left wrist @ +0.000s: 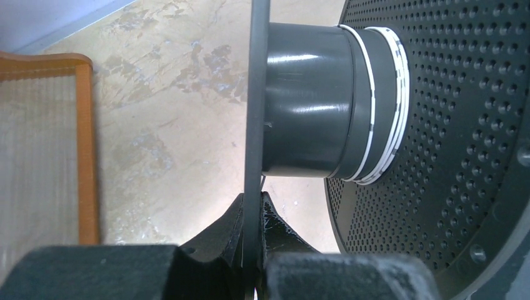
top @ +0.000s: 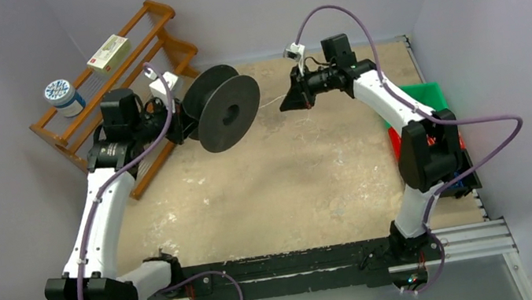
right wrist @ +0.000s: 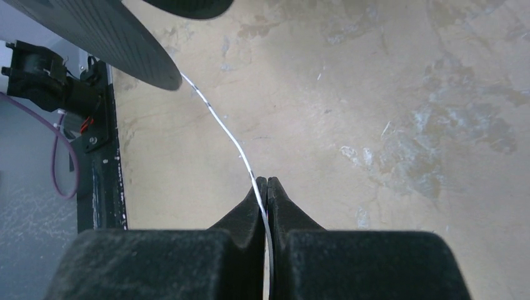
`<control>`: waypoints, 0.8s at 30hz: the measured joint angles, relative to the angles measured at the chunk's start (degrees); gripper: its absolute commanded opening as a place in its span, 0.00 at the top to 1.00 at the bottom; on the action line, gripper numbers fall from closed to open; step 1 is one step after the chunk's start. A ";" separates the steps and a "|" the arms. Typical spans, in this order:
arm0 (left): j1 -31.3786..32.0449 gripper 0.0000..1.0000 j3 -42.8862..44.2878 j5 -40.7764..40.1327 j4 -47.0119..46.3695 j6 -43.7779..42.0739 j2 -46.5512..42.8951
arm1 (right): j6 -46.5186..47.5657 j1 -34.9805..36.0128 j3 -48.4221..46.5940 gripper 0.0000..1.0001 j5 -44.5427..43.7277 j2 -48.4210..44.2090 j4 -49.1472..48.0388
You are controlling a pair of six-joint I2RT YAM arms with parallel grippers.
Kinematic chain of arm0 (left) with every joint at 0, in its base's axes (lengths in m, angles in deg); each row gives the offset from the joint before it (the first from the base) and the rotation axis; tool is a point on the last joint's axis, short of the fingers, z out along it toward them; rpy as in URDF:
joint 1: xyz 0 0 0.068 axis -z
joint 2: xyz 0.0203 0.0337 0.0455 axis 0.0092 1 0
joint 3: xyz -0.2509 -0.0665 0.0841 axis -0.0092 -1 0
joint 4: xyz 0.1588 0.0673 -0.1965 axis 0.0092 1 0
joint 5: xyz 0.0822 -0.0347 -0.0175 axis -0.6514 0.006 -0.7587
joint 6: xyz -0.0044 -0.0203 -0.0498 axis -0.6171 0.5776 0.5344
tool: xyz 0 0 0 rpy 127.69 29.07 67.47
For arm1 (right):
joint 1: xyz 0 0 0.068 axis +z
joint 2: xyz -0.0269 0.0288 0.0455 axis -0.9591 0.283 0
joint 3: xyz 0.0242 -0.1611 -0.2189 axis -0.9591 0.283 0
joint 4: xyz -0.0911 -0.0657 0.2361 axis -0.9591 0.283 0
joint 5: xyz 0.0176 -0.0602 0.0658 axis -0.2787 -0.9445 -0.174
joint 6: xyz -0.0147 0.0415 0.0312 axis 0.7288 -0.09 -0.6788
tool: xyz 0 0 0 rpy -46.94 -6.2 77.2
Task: Wrap the cables
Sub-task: Wrap the cable around the cable reel.
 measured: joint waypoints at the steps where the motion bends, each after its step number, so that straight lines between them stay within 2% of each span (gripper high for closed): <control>1: 0.00 1.00 0.00 0.09 0.57 -1.40 -0.22 | -0.20 -0.17 -0.59 1.00 0.00 -0.22 0.02; 5: 0.39 1.00 -0.11 -0.24 3.19 -6.36 -0.13 | -1.49 -0.59 -2.71 1.00 0.46 -0.66 -0.04; 10: 4.63 1.00 -2.93 -7.21 3.80 -11.32 -0.13 | -3.54 -0.85 -5.11 1.00 2.10 -0.96 -0.17; 14: 7.61 1.00 -6.03 -13.97 3.43 -12.20 -0.09 | -5.75 -0.87 -5.53 1.00 2.62 -2.19 -2.49; 24: 9.44 1.00 -7.02 -26.56 -1.38 -11.26 4.15 | -7.56 2.62 -6.03 1.00 4.79 -3.87 -5.95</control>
